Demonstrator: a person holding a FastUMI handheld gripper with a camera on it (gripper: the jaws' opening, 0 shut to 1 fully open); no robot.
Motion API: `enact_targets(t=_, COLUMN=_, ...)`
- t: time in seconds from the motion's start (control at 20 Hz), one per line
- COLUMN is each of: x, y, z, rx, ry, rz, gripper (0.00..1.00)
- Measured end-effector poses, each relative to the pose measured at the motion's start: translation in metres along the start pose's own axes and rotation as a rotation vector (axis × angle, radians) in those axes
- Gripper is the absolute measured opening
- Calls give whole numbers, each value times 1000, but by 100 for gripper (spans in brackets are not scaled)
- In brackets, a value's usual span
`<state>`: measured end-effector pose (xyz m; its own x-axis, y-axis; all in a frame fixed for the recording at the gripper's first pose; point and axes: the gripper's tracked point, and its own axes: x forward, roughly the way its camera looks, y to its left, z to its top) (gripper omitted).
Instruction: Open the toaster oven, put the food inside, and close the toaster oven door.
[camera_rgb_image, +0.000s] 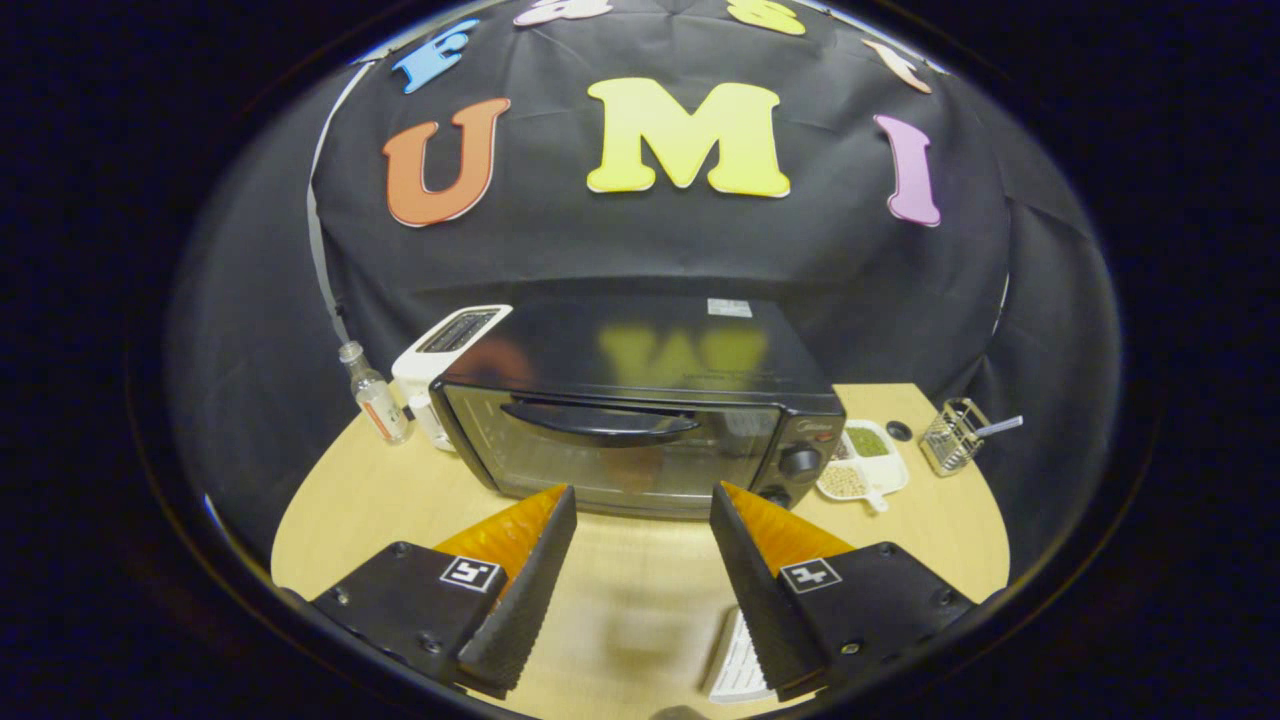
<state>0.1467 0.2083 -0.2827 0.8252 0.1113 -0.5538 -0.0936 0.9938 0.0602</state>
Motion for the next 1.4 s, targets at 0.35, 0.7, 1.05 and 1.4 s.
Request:
enact_targets(t=0.35, x=-122, y=-61, z=104, rx=64, ry=-241, rz=-28, gripper=87)
enact_targets(t=0.7, x=-254, y=-158, z=167, rx=73, ry=-473, rz=-133, gripper=98)
enact_targets(t=1.05, x=-286, y=-200, z=138, rx=91, ry=-445, rz=-115, gripper=99)
enact_targets(t=1.4, x=-292, y=-229, z=134, rx=92, ry=-443, rz=-107, gripper=100)
